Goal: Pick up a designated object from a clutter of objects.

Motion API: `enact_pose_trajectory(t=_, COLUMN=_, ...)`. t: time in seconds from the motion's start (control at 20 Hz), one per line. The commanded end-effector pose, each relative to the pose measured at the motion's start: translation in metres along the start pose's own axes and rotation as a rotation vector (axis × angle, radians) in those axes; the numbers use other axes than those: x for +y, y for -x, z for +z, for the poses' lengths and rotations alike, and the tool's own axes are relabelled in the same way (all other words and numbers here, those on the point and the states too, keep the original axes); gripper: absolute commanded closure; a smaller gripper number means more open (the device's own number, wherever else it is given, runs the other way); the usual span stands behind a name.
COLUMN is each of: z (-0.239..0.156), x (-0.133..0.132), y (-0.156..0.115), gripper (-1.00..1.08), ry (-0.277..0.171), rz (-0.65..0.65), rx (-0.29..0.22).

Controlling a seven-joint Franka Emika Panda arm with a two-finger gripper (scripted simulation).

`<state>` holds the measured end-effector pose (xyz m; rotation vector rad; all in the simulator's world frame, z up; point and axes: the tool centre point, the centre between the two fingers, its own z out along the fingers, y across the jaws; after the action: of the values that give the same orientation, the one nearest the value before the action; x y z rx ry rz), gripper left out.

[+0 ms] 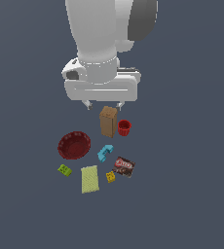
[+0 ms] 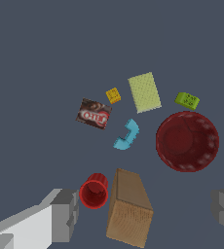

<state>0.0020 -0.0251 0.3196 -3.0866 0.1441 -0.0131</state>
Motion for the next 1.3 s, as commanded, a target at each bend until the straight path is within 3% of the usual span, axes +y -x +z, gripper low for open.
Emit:
enact_pose_trajectory(t=0.0, z=0.011, x=0.001, y=-0.003, gripper=-0.92, ry=0.001, rz=0.024, rx=-0.001)
enact_pose_trajectory(t=0.3, z=0.054, x=0.004, y=-0.014, gripper=-0.92, ry=0.007, rz=0.12, rx=-0.002)
enact_pose_trajectory(t=0.65, z=0.131, x=0.01, y=-0.023, gripper=-0.92, ry=0.021, rz=0.287, rx=-0.001)
enact_pose_trajectory(t=1.25, z=0.233, x=0.021, y=-0.017, gripper=-0.92, ry=0.047, rz=0.51, rx=0.006)
